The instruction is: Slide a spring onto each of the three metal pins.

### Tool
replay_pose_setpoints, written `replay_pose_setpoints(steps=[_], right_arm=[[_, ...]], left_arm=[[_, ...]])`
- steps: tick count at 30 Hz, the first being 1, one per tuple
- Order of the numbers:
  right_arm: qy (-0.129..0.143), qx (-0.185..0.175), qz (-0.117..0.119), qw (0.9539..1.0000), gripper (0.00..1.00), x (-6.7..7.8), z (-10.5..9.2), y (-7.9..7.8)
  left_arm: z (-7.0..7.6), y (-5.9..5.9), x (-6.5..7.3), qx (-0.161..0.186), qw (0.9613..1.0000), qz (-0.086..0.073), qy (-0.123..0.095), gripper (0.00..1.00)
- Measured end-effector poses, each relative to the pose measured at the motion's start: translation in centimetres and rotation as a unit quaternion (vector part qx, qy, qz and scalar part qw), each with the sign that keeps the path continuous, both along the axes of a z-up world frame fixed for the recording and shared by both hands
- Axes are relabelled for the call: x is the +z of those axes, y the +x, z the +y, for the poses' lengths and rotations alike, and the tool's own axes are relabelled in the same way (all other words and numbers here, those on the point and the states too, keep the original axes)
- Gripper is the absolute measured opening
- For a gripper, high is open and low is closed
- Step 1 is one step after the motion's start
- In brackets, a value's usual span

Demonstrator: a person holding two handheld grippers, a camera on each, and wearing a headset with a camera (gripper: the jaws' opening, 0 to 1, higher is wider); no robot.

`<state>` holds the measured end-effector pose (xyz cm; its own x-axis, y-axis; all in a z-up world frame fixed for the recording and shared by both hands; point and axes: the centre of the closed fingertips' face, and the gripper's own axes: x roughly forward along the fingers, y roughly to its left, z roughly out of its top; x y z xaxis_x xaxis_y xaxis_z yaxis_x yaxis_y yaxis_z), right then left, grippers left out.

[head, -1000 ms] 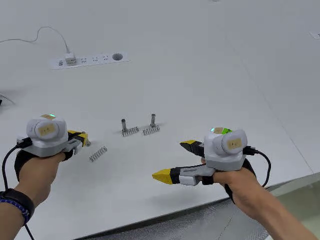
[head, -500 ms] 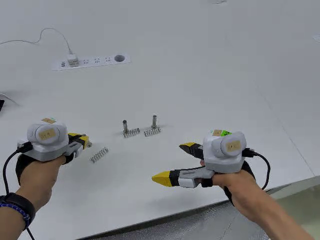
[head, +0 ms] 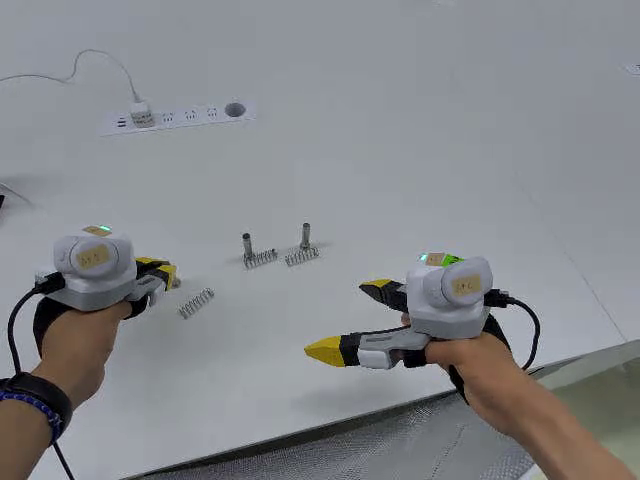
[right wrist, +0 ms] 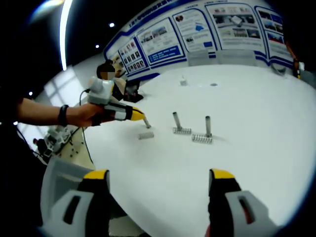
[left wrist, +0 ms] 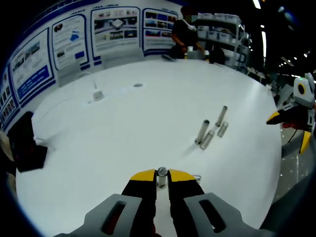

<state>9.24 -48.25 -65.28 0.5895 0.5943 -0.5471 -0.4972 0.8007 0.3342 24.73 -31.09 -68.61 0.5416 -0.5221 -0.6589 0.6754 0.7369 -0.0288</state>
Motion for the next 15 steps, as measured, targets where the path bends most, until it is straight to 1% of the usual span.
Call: replay_pose_setpoints(steps=[5, 15], right_arm=[[0.0, -0.001, -0.001, 1.0, 0.84, 0.0, -0.1, 0.0], [0.0, -0.004, -0.001, 1.0, 0.84, 0.1, -0.3, -0.1]], left_arm=[[-0.1, 0.2, 0.0, -0.001, 1.0, -0.002, 0.001, 0.08], [-1.2, 0.7, 0.2, -0.009, 0.9999, -0.005, -0.001, 0.08]])
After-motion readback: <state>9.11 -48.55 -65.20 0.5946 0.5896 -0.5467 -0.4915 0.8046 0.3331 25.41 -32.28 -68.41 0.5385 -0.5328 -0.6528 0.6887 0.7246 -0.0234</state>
